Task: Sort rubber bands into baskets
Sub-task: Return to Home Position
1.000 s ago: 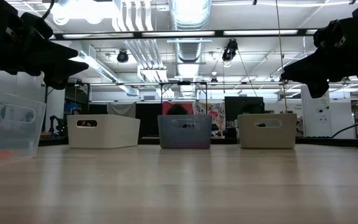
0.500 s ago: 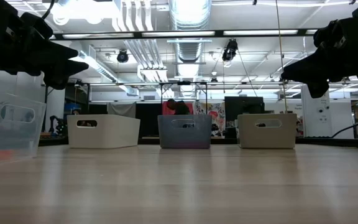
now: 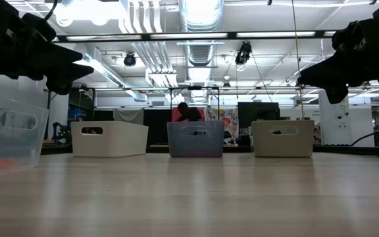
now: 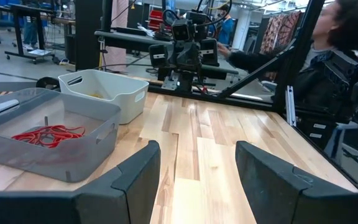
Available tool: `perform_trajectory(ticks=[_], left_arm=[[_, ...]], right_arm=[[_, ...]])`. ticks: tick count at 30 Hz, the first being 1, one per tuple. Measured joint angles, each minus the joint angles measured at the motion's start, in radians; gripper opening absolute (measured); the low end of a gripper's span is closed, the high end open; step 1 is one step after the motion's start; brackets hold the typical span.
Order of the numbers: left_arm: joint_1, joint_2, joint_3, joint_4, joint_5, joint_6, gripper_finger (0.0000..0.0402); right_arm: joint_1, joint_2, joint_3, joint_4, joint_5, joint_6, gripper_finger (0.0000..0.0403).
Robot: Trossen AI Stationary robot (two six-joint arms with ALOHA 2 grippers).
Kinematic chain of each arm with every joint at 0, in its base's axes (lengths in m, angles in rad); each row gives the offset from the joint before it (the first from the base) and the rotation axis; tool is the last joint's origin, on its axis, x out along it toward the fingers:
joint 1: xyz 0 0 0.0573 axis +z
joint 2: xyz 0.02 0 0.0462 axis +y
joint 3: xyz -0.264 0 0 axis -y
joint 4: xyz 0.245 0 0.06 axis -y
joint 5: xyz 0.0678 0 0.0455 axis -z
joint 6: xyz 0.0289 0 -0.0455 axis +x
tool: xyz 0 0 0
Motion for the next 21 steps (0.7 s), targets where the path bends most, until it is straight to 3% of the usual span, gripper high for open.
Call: perform_trajectory(ticks=[11,21], left_arm=[[0.0,0.0,0.0,0.0,0.0,0.0,0.0194],[0.0,0.0,0.0,0.0,0.0,0.0,0.0194]], right_arm=[[0.0,0.0,0.0,0.0,0.0,0.0,0.007],[0.0,0.0,0.0,0.0,0.0,0.0,0.0082]])
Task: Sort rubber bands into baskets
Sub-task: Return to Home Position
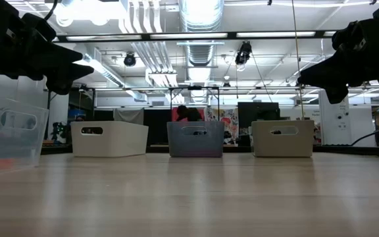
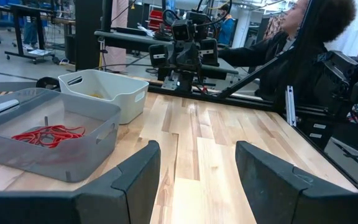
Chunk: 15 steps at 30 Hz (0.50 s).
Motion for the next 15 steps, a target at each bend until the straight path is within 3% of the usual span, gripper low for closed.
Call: perform_trajectory(ticks=[15], left_arm=[[0.0,0.0,0.0,0.0,0.0,0.0,0.0194]], right_arm=[[0.0,0.0,0.0,0.0,0.0,0.0,0.0077]])
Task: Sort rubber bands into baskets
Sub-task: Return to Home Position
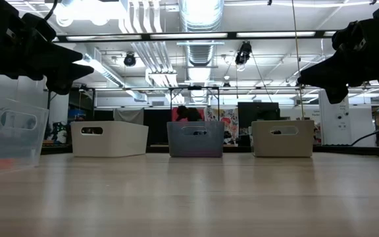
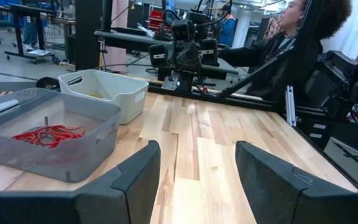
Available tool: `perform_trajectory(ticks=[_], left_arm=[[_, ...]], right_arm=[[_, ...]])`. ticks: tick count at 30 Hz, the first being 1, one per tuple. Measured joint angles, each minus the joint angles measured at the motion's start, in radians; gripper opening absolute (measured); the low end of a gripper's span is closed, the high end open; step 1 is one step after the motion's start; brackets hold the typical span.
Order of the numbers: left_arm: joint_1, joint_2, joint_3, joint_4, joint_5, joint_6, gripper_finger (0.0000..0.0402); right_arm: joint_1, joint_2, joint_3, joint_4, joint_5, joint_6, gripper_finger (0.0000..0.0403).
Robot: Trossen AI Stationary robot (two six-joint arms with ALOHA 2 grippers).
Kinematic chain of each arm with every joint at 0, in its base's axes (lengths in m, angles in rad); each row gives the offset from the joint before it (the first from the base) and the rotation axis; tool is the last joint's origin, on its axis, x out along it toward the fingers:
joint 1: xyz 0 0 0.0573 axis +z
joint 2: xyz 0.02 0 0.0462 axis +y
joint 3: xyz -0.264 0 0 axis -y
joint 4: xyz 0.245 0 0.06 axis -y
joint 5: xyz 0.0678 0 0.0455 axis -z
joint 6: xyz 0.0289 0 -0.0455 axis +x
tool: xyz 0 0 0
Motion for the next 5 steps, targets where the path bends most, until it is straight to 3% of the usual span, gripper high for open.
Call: perform_trajectory(ticks=[5], left_arm=[[0.0,0.0,0.0,0.0,0.0,0.0,0.0194]], right_arm=[[0.0,0.0,0.0,0.0,0.0,0.0,0.0071]])
